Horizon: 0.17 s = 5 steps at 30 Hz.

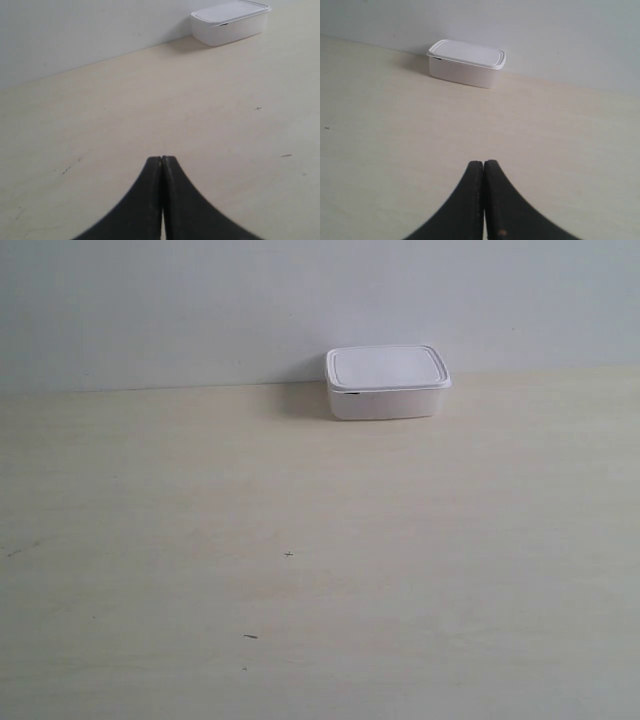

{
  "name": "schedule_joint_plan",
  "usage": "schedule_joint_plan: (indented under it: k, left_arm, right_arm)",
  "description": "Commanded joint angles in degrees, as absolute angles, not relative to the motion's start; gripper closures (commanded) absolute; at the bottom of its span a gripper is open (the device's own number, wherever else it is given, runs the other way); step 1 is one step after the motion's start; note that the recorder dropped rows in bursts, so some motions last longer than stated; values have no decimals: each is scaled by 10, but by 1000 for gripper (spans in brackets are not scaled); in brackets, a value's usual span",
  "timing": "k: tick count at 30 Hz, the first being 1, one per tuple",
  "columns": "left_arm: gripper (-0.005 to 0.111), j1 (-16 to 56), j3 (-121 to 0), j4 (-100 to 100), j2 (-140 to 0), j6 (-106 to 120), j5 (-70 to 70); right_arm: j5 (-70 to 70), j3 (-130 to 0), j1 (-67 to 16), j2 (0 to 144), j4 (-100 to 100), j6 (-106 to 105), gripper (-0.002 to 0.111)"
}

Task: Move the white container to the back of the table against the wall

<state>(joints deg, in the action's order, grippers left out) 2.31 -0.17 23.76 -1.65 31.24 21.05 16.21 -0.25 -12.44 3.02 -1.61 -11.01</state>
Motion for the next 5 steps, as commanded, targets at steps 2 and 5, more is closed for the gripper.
schedule_joint_plan:
  k: [2, 5]
  left_arm:
    - [107, 23, 0, 242, -13, 313, 211]
    - [107, 23, 0, 242, -13, 313, 212]
  right_arm:
    - [162, 0, -124, 26, -16, -109, 108]
    - [162, 0, -124, 26, -16, -107, 108]
